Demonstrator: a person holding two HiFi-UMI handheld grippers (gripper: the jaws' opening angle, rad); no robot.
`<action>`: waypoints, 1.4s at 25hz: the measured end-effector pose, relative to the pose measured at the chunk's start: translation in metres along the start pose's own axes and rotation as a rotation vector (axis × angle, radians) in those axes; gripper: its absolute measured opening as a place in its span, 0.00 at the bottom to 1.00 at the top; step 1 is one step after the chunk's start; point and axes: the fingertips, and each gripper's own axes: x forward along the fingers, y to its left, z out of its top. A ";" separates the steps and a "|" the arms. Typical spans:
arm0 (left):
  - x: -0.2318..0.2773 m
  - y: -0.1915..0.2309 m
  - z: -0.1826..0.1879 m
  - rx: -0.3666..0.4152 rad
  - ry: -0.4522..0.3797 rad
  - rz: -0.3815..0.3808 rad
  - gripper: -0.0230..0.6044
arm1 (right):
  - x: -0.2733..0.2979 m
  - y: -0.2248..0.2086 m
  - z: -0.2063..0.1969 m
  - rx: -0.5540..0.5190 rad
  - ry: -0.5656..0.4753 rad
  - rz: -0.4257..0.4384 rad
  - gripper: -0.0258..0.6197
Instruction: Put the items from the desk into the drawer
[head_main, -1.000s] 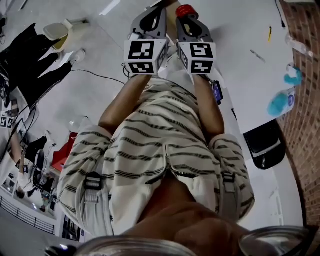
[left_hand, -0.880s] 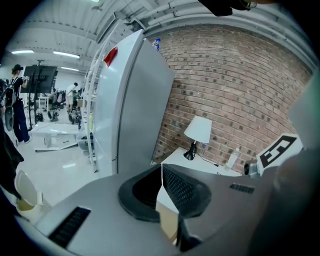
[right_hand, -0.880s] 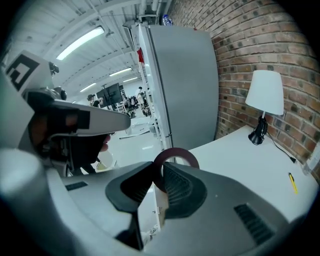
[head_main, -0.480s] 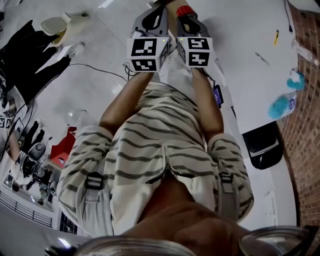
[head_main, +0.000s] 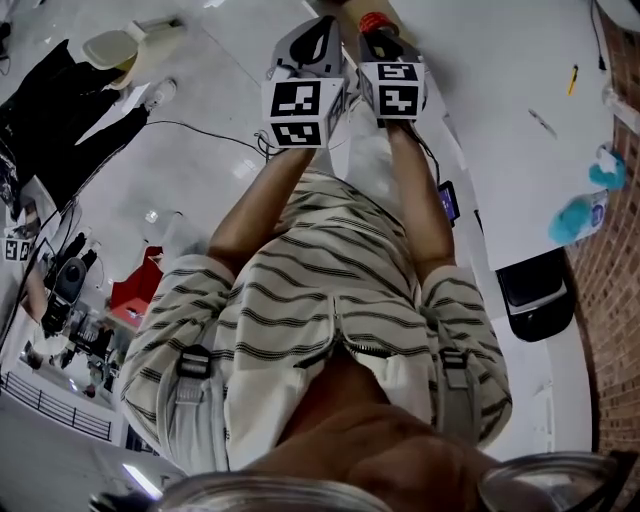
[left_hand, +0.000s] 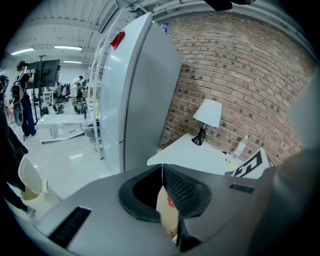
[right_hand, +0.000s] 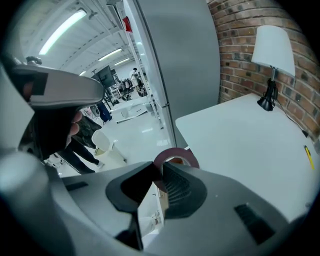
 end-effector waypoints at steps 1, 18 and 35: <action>0.002 0.001 -0.004 -0.001 0.007 0.001 0.05 | 0.004 -0.002 -0.003 0.006 0.010 -0.004 0.15; 0.020 -0.002 -0.048 -0.009 0.060 0.013 0.05 | 0.067 -0.037 -0.067 -0.035 0.181 -0.063 0.15; 0.033 0.021 -0.082 -0.003 0.086 0.052 0.05 | 0.127 -0.059 -0.116 -0.123 0.310 -0.112 0.15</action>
